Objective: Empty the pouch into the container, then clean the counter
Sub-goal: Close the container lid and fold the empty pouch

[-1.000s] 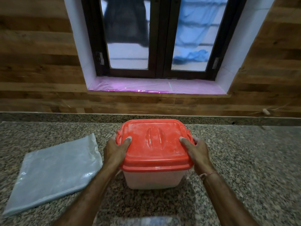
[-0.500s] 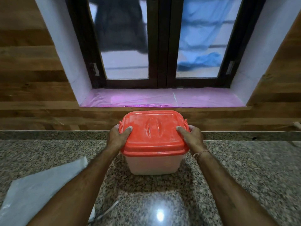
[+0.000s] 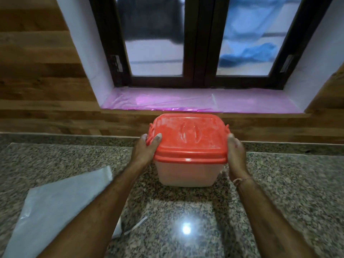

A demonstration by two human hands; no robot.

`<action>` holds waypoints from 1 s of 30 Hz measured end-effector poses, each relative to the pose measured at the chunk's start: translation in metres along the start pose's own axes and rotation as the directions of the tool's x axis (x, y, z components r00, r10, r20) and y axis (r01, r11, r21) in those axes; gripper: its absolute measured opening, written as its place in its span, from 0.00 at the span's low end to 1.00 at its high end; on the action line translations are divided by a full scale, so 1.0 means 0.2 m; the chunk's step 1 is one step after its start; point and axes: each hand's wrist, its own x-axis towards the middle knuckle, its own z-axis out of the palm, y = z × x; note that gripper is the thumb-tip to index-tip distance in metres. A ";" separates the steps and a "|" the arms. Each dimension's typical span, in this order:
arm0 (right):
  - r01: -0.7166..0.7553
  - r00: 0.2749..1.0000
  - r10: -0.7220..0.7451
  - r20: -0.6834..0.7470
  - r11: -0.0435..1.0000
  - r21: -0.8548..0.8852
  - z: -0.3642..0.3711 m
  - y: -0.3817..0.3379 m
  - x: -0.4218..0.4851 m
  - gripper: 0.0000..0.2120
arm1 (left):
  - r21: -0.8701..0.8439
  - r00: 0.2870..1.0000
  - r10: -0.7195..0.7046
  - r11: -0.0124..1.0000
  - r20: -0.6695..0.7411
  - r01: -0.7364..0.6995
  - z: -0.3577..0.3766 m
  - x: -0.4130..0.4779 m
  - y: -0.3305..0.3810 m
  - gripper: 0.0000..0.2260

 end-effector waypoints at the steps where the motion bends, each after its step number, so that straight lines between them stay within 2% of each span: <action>1: -0.023 0.999 0.026 -0.044 0.998 0.062 0.00 0.05 -0.09 0.23 | 0.015 1.000 0.004 1.000 -0.014 -0.004 -0.04 -0.06 -0.05 0.35; 3: -0.086 0.985 0.111 -0.134 0.980 0.179 0.06 0.18 -0.31 0.18 | 0.075 0.997 -0.019 0.997 -0.072 0.025 -0.16 -0.17 -0.23 0.32; 5: -0.145 0.976 0.155 -0.152 0.987 0.075 0.19 0.37 -0.55 0.17 | 0.170 0.988 -0.078 0.980 -0.131 0.100 -0.34 -0.26 -0.47 0.33; 6: -0.131 0.988 0.126 -0.083 0.990 -0.045 0.27 0.47 -0.67 0.19 | 0.227 0.981 -0.111 0.963 -0.159 0.145 -0.44 -0.30 -0.61 0.36; 7: -0.060 0.997 0.068 0.046 0.984 -0.166 0.35 0.54 -0.79 0.21 | 0.296 0.971 -0.154 0.933 -0.183 0.204 -0.55 -0.34 -0.74 0.39; 9: 0.138 0.943 -0.022 0.332 0.934 -0.330 0.55 0.63 -1.00 0.22 | 0.424 0.944 -0.231 0.849 -0.238 0.315 -0.77 -0.42 -0.96 0.38; 11: 0.334 0.835 -0.047 0.549 0.835 -0.436 0.78 0.67 -1.14 0.26 | 0.519 0.919 -0.272 0.763 -0.284 0.386 -1.00 -0.47 -1.16 0.38; 13: 0.487 0.759 -0.008 0.651 0.671 -0.559 1.01 0.71 -1.23 0.34 | 0.574 0.890 -0.337 0.681 -0.306 0.455 -1.19 -0.52 -1.35 0.40; 15: 0.511 0.754 0.109 0.648 0.521 -0.683 1.19 0.74 -1.30 0.39 | 0.576 0.857 -0.417 0.636 -0.303 0.513 -1.34 -0.55 -1.55 0.42; 17: 0.516 0.775 0.157 0.613 0.402 -0.756 1.28 0.79 -1.33 0.37 | 0.587 0.854 -0.444 0.627 -0.271 0.512 -1.43 -0.58 -1.69 0.44; 18: 0.472 0.804 0.155 0.574 0.421 -0.774 1.30 0.79 -1.34 0.35 | 0.607 0.867 -0.422 0.626 -0.265 0.490 -1.46 -0.59 -1.72 0.44; 20: 0.232 0.891 0.136 0.433 0.684 -0.692 1.32 0.79 -1.34 0.26 | 0.619 0.896 -0.366 0.651 -0.250 0.439 -1.49 -0.61 -1.74 0.41; 21: 0.045 0.921 0.190 0.341 0.816 -0.576 1.31 0.79 -1.33 0.21 | 0.591 0.906 -0.356 0.689 -0.229 0.420 -1.51 -0.61 -1.73 0.39; 22: -0.138 0.929 0.265 0.258 0.896 -0.422 1.29 0.79 -1.31 0.18 | 0.556 0.913 -0.355 0.725 -0.203 0.406 -1.51 -0.62 -1.72 0.38; 23: -0.281 0.921 0.328 0.209 0.933 -0.225 1.25 0.80 -1.29 0.19 | 0.532 0.917 -0.359 0.750 -0.171 0.393 -1.51 -0.63 -1.71 0.37; 25: -0.463 0.882 0.439 0.171 0.875 0.140 1.21 0.80 -1.32 0.26 | 0.520 0.929 -0.354 0.777 -0.107 0.356 -1.50 -0.66 -1.69 0.35; 26: -0.507 0.861 0.477 0.175 0.821 0.261 1.21 0.79 -1.36 0.22 | 0.504 0.936 -0.344 0.797 -0.071 0.331 -1.48 -0.67 -1.67 0.34; 28: -0.550 0.835 0.524 0.165 0.797 0.249 1.26 0.77 -1.47 0.05 | 0.485 0.944 -0.331 0.827 0.012 0.284 -1.44 -0.71 -1.65 0.32; 30: -0.592 0.806 0.579 0.123 0.795 0.137 1.35 0.79 -1.57 0.00 | 0.543 0.935 -0.339 0.807 0.108 0.230 -1.39 -0.72 -1.62 0.28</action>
